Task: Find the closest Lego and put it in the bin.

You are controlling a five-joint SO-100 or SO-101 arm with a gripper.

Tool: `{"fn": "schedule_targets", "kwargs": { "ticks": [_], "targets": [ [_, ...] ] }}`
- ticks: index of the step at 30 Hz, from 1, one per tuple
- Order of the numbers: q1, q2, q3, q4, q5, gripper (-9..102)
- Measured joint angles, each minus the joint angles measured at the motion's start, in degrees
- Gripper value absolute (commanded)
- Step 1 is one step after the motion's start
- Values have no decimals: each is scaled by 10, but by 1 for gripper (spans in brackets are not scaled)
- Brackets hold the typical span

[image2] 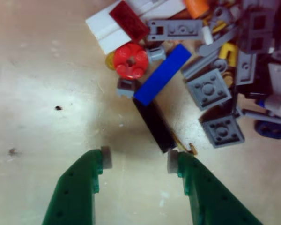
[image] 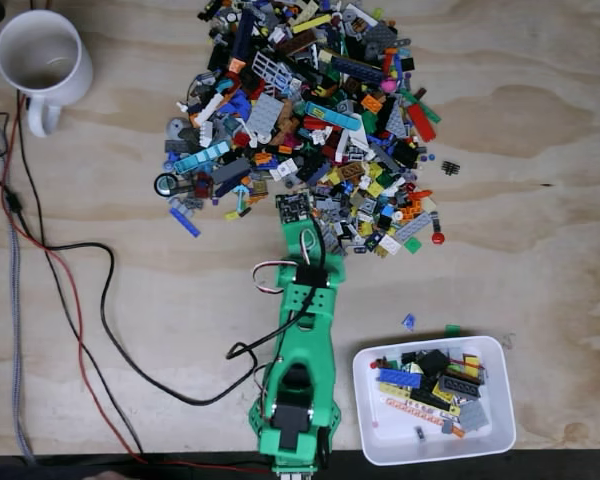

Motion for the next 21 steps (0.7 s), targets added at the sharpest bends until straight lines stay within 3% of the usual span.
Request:
{"fn": "schedule_targets", "kwargs": {
  "ticks": [7,21],
  "targets": [
    [28,-69,-6,-54,-54,18],
    [28,-144,-66,-51,-68,8]
  ]
}}
